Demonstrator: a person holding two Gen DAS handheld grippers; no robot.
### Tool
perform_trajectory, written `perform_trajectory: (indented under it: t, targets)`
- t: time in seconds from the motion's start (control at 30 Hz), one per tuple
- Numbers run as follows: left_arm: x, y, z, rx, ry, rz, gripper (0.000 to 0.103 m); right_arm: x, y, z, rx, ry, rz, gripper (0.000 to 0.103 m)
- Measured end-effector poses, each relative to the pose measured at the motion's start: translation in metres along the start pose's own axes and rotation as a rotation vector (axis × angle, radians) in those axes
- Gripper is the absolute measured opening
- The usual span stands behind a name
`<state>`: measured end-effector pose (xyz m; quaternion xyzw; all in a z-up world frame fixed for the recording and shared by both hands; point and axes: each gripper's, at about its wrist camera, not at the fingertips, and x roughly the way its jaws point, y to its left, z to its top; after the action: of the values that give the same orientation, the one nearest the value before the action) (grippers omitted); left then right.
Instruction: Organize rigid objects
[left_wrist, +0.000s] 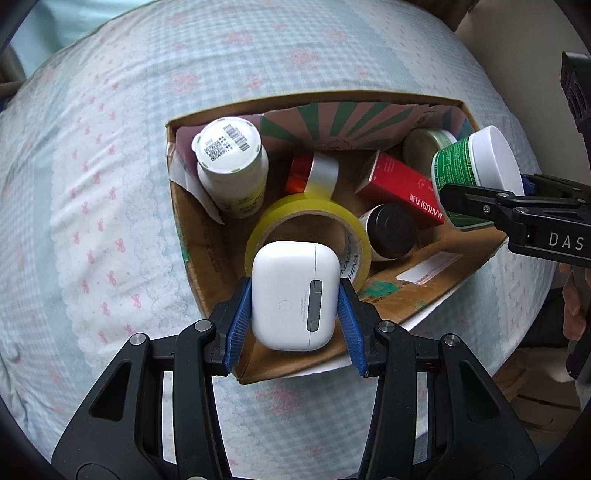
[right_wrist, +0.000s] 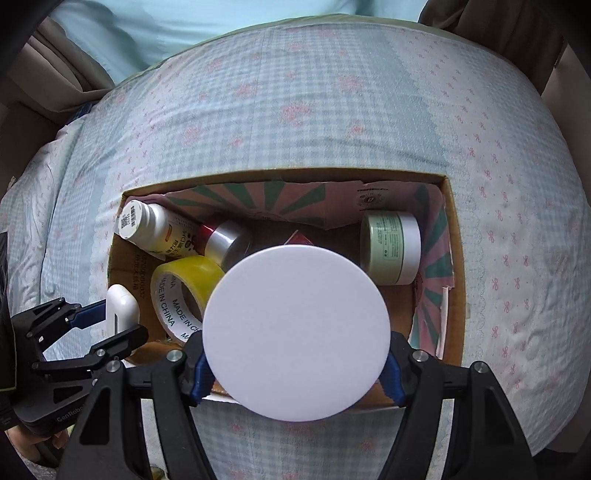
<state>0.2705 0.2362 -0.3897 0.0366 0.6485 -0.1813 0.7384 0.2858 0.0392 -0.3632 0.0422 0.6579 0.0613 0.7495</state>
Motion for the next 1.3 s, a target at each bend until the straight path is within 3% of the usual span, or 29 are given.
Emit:
perform_trajectory:
  t: [0.27,0.43,0.47,0.53,0.57,0.63,0.77,1.0,1.13,1.3]
  targets:
    - [0.024,-0.009,0.009,0.044,0.047,0.048,0.042,0.032,0.001,0.019,0.027,0.033,0.024,0.066]
    - [0.026,-0.016,0.016,0.073,0.037,0.099,0.043,0.045,-0.002,0.032,0.014,0.055,0.010,0.067]
    - [0.025,-0.018,0.018,0.072,0.037,0.107,0.047,0.047,-0.003,0.034,0.014,0.064,0.005,0.067]
    - [0.021,-0.021,0.021,0.062,0.030,0.097,0.101,0.046,-0.005,0.039,0.011,0.052,-0.006,0.085]
    - [0.018,-0.023,0.022,0.055,0.013,0.081,0.103,0.040,-0.006,0.041,0.011,0.015,-0.010,0.103]
    - [0.013,-0.025,0.023,0.048,0.003,0.061,0.103,0.027,-0.009,0.046,0.018,-0.023,0.008,0.103]
    - [0.004,-0.028,0.020,0.030,-0.007,0.091,0.103,0.011,-0.016,0.045,0.019,-0.006,-0.038,0.103]
    - [-0.015,-0.041,0.015,-0.036,-0.028,0.126,0.103,-0.003,-0.032,0.027,-0.010,0.007,0.004,0.103]
    - [-0.037,-0.055,0.013,-0.064,-0.063,0.147,0.103,-0.018,-0.036,0.023,-0.039,0.004,0.038,0.103]
    - [-0.083,-0.085,0.010,-0.086,-0.122,0.185,0.103,-0.067,-0.048,0.014,-0.059,-0.049,0.072,0.103]
